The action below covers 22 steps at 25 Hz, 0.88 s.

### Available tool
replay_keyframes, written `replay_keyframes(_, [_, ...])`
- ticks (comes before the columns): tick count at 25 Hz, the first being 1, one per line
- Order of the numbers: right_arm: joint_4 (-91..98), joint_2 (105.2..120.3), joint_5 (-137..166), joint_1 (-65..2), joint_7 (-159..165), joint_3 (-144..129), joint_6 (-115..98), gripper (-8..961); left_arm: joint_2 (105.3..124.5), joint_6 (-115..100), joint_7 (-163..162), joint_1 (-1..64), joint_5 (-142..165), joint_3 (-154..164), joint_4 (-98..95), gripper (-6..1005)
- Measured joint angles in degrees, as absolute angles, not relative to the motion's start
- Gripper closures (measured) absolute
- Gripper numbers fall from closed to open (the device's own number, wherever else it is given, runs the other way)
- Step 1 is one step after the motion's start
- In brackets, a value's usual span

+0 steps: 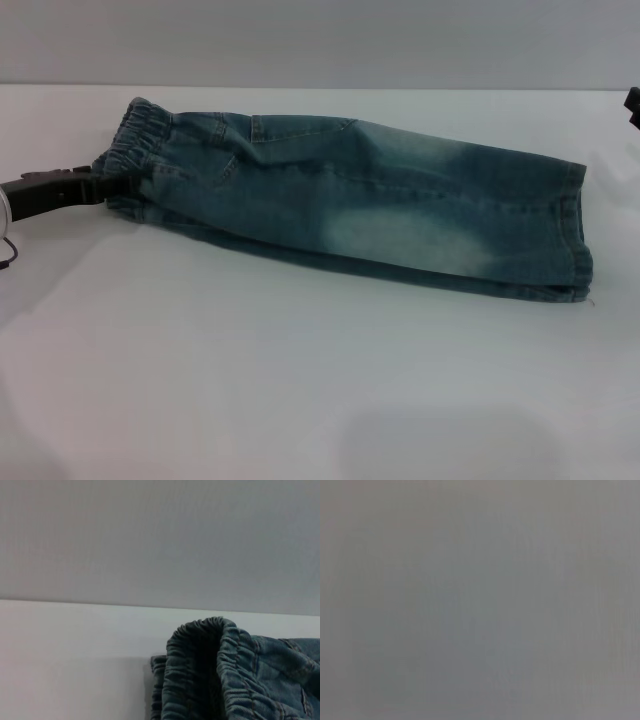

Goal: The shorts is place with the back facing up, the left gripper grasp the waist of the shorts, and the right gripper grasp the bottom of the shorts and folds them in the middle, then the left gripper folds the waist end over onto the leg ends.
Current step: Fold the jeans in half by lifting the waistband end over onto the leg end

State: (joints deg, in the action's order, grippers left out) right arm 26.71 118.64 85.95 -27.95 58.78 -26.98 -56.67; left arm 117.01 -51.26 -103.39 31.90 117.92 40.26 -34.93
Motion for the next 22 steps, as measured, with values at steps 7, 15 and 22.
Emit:
replay_keyframes(7, [26.4,118.64,85.95,-27.95,58.76,-26.98,-56.21,395,117.36,-51.31,-103.45,32.42,117.91,40.33,-34.38,243])
replay_keyframes(15, [25.88,118.57,85.95,-28.04,58.55,-26.98,-55.95,395,117.41,-51.34,-103.26,34.02,118.12,40.34,-31.97,258])
replay_keyframes(22, [25.69,118.55,85.95,-28.0,58.51,-26.98,-55.83,395,117.4,-51.52,-105.48,34.03,118.0,40.34,-32.08,271])
